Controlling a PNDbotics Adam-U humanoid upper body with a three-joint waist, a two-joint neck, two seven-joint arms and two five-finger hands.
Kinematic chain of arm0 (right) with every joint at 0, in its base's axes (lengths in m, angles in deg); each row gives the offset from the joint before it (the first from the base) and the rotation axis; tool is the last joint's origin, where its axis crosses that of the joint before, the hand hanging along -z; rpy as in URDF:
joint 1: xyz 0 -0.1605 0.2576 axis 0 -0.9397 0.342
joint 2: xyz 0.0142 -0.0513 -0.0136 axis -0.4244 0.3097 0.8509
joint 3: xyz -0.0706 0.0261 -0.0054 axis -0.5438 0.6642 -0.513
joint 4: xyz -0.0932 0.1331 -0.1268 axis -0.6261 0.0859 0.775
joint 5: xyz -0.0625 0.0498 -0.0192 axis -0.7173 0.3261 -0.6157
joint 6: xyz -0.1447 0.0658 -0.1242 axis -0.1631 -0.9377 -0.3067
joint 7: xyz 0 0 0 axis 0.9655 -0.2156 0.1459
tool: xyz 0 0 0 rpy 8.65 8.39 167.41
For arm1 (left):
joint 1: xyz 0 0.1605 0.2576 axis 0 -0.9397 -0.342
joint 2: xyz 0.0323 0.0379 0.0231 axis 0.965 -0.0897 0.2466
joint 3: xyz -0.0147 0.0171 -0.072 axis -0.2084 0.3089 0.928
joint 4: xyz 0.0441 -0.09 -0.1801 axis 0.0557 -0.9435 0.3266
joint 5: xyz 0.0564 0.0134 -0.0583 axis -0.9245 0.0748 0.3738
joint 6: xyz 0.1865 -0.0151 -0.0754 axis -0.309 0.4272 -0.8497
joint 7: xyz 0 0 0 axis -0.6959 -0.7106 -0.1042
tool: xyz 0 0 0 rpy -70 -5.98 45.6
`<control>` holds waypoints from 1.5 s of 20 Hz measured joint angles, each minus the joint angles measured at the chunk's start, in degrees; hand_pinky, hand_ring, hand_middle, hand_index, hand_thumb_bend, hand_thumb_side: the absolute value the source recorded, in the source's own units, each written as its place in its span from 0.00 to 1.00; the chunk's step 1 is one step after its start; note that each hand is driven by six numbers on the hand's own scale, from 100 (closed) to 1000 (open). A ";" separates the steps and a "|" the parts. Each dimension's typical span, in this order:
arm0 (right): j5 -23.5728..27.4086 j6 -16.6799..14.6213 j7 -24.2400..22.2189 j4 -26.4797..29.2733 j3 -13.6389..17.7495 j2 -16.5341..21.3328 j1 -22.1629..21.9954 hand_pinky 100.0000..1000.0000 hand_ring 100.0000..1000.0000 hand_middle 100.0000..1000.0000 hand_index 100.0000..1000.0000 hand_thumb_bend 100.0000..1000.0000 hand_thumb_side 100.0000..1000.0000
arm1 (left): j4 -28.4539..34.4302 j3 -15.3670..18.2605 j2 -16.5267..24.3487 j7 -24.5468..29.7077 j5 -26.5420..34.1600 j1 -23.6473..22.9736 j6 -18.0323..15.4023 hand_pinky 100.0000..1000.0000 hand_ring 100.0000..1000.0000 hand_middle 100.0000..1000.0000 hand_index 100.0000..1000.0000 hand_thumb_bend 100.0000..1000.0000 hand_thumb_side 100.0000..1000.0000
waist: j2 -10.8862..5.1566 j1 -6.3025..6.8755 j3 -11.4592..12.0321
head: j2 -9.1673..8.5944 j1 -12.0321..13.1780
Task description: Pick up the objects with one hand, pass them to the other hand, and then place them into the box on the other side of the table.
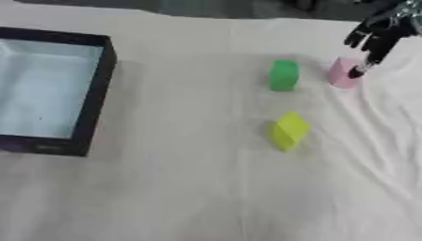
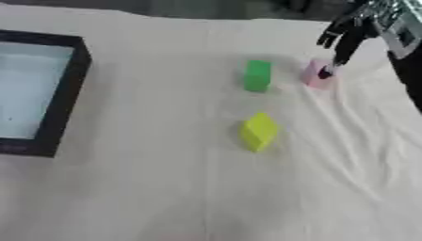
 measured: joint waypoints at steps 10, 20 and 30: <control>-7.18 -0.28 -0.02 -2.42 2.37 -1.34 0.82 0.97 0.94 0.93 0.93 0.47 0.00 | 0.02 -0.01 -0.02 0.02 0.04 0.33 0.02 0.71 0.74 0.72 0.86 0.20 0.66 | 0.31 0.00 0.30 | -0.28 -0.13; -10.46 -0.59 1.63 -3.69 3.61 -2.16 1.18 0.97 0.96 0.94 0.93 0.47 0.00 | 0.04 -0.02 -0.02 0.11 0.28 0.37 0.11 0.71 0.74 0.72 0.86 0.20 0.67 | 0.42 0.01 0.40 | -0.52 -0.22; -13.65 -0.44 4.36 -7.03 5.16 -3.40 1.65 0.97 0.96 0.94 0.93 0.46 0.00 | 0.11 -0.03 -0.06 0.14 0.44 0.46 0.14 0.71 0.74 0.72 0.86 0.20 0.66 | 0.67 0.01 0.72 | -0.77 -0.59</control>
